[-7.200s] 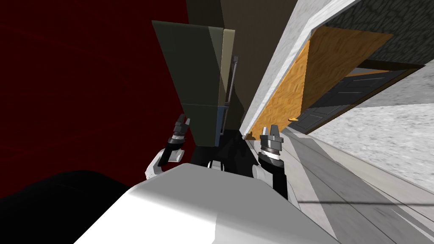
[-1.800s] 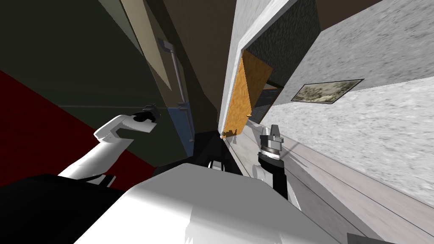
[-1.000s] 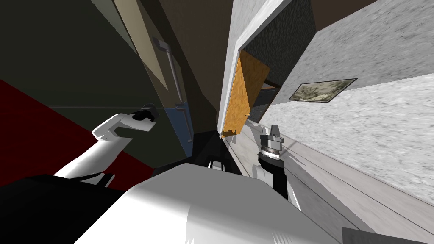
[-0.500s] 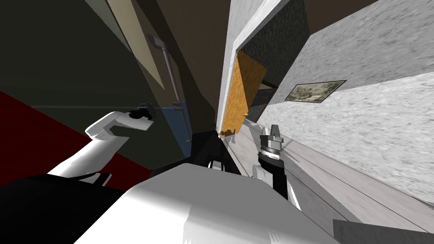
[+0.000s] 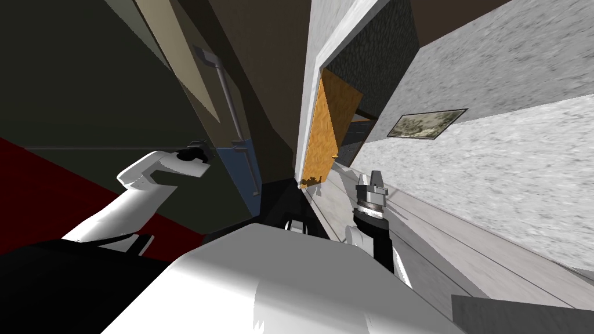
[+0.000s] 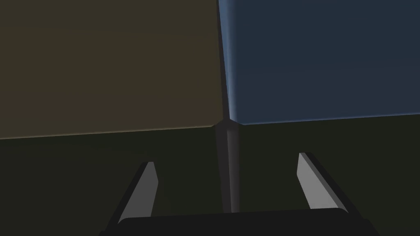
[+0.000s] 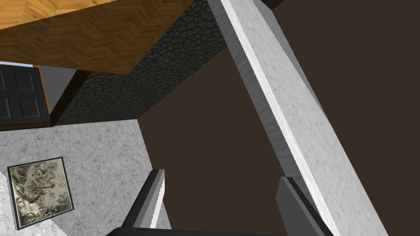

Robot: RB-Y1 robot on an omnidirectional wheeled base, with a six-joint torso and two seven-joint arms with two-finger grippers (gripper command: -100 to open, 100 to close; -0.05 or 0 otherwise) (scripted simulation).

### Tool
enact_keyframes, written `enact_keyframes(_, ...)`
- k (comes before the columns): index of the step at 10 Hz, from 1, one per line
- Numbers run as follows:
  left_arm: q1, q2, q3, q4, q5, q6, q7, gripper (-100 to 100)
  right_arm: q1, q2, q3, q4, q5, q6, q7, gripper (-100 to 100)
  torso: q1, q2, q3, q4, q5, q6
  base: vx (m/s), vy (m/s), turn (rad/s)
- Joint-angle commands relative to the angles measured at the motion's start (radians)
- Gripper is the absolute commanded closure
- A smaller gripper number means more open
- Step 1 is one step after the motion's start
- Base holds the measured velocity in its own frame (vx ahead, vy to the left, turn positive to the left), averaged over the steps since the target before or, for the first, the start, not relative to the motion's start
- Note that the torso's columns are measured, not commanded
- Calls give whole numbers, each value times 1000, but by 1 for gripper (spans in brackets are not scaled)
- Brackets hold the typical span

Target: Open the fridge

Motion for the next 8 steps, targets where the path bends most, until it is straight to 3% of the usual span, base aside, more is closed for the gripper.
enact_keyframes(1,-30,30,-1,1,14,12,26,-100,0,0,0,0,0,0,0,0,-1,0,0,0,0,-1,1,-40,-34)
enact_keyframes(5,-34,41,4,9,18,28,38,-100,0,0,0,0,0,0,0,0,0,1,0,0,0,-1,6,-30,-38)
enact_keyframes(7,-43,63,12,22,27,59,60,-100,0,0,0,0,0,0,0,0,7,2,1,2,0,-5,4,-54,-96)
enact_keyframes(8,-20,45,8,30,31,61,48,-100,0,0,0,0,0,0,0,0,11,2,-1,3,-2,-9,-23,-58,39)
